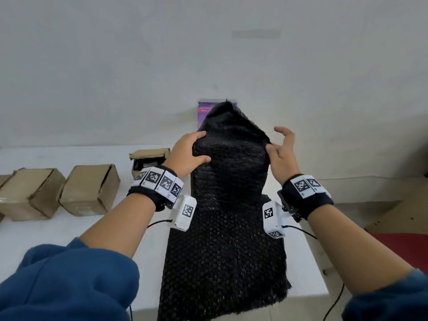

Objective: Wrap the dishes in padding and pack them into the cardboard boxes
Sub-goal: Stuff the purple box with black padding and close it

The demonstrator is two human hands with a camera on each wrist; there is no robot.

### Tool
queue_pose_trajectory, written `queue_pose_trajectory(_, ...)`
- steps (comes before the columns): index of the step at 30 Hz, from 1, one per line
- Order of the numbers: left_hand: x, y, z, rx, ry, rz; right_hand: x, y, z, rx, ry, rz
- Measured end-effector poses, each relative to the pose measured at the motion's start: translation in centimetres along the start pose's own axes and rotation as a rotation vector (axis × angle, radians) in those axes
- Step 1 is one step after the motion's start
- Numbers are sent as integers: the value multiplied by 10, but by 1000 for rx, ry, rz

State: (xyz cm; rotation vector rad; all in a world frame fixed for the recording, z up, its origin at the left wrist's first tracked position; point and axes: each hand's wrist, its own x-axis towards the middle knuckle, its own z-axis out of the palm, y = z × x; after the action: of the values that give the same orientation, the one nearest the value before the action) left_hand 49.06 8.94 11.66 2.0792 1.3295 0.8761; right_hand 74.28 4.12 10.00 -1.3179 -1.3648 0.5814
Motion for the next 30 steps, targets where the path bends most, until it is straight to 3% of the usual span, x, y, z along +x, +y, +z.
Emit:
queue_pose_trajectory(7, 51, -27, -22, -80, -2, 35, 56, -2, 28, -66, -1, 8)
queue_pose_trajectory(12, 78, -41, -27, -116, 58, 58, 75, 7, 33, -145, -233, 82)
queue_pose_trajectory(16, 96, -52, -29, -95, 92, 66, 88, 14, 39, -331, -109, 24)
queue_pose_trajectory(21, 112, -72, -21, -30, -11, 16, 114, 19, 42, -129, -71, 168)
queue_pose_trajectory(25, 116, -76, -9, -280, -201, -118, 131, 19, 55, -206, -24, 216)
queue_pose_trajectory(27, 118, -81, -1, -343, -146, -179, 134, 22, 62, -275, 16, 247)
queue_pose_trajectory(30, 119, -90, 12, -285, 18, -243, 129, 28, 67, -136, -30, 329)
